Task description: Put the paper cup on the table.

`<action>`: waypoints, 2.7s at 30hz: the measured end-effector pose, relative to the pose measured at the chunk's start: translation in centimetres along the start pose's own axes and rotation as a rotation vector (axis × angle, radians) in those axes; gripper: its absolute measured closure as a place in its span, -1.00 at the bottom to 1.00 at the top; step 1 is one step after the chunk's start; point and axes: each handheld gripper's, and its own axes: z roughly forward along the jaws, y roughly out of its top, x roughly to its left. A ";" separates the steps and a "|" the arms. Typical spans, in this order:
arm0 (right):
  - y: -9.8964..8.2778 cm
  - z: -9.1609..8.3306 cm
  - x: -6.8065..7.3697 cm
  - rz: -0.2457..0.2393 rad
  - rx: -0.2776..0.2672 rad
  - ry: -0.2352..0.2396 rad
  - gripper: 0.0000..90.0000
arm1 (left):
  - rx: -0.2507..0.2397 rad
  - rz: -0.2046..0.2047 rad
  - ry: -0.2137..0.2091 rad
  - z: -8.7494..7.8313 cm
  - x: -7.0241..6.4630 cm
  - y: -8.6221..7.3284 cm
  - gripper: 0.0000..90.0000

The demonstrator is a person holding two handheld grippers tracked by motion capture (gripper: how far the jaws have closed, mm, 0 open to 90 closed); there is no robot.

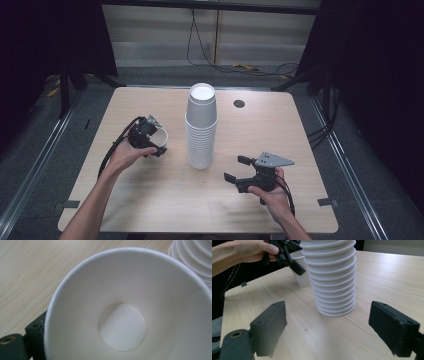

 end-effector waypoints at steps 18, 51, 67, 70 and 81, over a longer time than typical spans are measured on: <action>0.0 0.0 0.0 -0.002 0.003 -0.005 -0.67 | -0.023 -0.026 -0.042 0.5 0.8 -2.3 -0.65; 0.0 0.0 0.1 -0.008 -0.002 -0.026 -0.66 | -0.159 -0.065 -0.051 -2.6 0.6 -6.9 -0.64; 0.0 -0.3 0.1 0.005 -0.006 -0.031 -0.66 | -0.296 -0.130 -0.082 -4.0 -1.5 -8.6 -0.64; 0.0 -0.3 0.1 0.003 -0.008 -0.036 -0.66 | -0.316 -0.127 -0.084 -4.1 -2.1 -9.0 -0.64; -0.1 -0.5 0.3 -0.001 -0.001 -0.035 -0.67 | -0.433 -0.162 -0.128 -5.0 -4.5 -9.7 -0.64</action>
